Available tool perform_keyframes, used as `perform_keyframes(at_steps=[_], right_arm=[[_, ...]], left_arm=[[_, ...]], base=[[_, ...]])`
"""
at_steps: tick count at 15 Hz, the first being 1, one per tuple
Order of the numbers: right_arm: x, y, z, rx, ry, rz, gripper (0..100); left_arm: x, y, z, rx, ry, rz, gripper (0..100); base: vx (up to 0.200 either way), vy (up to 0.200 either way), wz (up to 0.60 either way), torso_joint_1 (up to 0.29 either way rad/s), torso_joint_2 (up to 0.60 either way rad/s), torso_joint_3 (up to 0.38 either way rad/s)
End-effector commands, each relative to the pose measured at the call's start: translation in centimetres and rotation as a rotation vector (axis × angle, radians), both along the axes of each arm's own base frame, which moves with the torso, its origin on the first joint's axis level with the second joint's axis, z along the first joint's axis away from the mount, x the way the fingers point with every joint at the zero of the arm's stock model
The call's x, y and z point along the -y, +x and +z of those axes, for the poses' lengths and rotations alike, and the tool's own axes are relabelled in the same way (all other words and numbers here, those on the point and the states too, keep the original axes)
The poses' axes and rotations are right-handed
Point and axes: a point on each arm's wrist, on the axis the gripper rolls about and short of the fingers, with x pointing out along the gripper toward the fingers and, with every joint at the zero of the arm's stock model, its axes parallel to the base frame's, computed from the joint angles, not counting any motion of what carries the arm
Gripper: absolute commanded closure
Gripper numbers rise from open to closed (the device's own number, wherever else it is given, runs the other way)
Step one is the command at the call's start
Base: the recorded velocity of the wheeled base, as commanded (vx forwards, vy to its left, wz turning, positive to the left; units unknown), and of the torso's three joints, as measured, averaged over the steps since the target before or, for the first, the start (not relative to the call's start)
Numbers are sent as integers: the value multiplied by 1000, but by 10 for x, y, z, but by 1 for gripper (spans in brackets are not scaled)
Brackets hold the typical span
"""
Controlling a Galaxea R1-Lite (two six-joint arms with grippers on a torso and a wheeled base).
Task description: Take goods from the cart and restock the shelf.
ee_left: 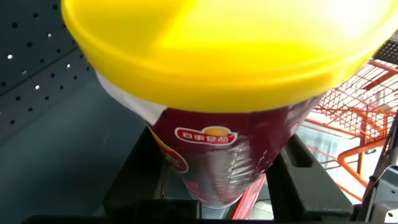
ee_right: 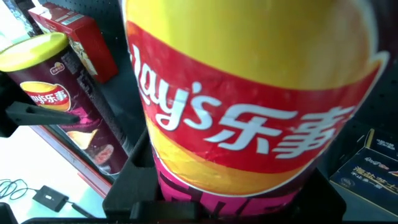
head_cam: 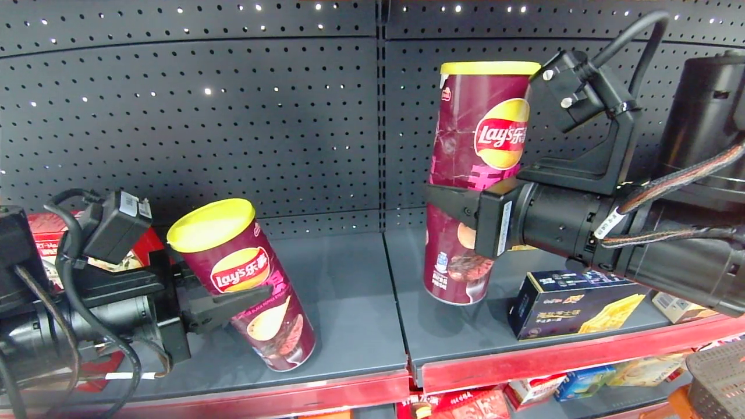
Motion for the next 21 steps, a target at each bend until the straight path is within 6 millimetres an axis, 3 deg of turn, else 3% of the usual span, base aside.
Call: perform_keyframes(at_steps=[1, 7, 16, 17, 21], right_arm=[[0, 0, 0, 0, -1, 1, 100], [-1, 1, 0, 5, 5, 2, 100], [-1, 1, 0, 6, 6, 1, 100], [-2, 1, -1, 4, 4, 1, 100], [-2, 1, -1, 4, 4, 1, 100]], left_arm=[[-1, 2, -2, -10, 2, 4, 100], [-11, 22, -18, 33, 108, 32, 100], [-9, 23, -15, 37, 105, 27, 100], [-9, 22, -15, 38, 105, 25, 0], [-9, 22, -15, 37, 105, 25, 0]], base=[[0, 0, 0, 0, 0, 0], [0, 0, 0, 0, 0, 0], [0, 0, 0, 0, 0, 0], [0, 0, 0, 0, 0, 0], [0, 0, 0, 0, 0, 0]])
